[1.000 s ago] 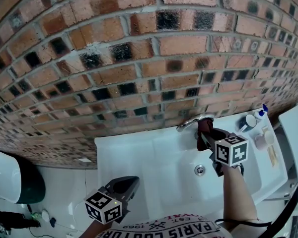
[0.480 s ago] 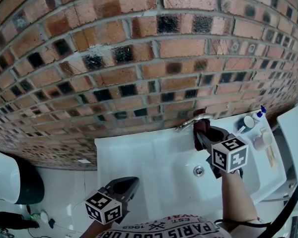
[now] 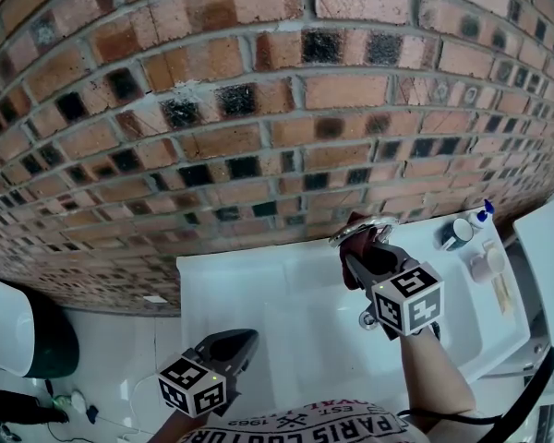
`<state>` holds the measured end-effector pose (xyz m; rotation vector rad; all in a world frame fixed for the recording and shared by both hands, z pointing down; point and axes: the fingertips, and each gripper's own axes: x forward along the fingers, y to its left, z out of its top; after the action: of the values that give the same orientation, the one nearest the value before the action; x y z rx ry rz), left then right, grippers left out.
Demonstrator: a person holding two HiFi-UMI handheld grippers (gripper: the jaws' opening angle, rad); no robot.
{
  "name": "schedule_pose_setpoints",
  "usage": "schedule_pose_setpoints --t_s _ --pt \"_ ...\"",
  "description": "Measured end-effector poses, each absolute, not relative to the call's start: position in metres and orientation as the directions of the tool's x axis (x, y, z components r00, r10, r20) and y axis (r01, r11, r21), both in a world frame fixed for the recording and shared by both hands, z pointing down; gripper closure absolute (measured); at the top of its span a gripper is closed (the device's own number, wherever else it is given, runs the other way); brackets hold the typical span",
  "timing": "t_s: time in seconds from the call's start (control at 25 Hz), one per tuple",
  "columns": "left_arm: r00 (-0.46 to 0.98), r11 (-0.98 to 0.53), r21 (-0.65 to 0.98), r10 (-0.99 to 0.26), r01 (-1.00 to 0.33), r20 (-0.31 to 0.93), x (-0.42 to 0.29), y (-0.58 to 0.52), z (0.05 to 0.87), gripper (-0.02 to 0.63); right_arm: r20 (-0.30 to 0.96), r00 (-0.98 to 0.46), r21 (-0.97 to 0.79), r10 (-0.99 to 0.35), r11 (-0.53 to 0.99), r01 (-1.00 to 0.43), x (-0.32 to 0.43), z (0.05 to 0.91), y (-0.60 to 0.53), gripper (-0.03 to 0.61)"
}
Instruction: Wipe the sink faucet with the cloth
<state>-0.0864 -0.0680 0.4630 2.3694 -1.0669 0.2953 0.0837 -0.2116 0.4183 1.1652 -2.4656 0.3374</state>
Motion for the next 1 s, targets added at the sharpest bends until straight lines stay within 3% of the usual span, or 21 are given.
schedule_pose_setpoints --t_s 0.4,0.72,1.0 --pt "0.676 -0.573 0.359 -0.644 -0.737 0.359 -0.091 -0.067 0.448 0.607 0.458 -0.564 -0.064 -0.686 0.608 -0.791 0.091 0.421 -0.188 0.486" --pt "0.702 -0.604 0.357 -0.633 -0.712 0.328 -0.085 -0.059 0.431 0.608 0.427 -0.750 -0.271 -0.505 0.720 -0.639 0.043 0.437 -0.096 0.485" --pt "0.718 -0.616 0.371 -0.621 -0.695 0.315 -0.079 -0.051 0.424 0.608 0.466 -0.783 -0.373 -0.413 0.711 -0.597 0.023 0.465 -0.048 0.489"
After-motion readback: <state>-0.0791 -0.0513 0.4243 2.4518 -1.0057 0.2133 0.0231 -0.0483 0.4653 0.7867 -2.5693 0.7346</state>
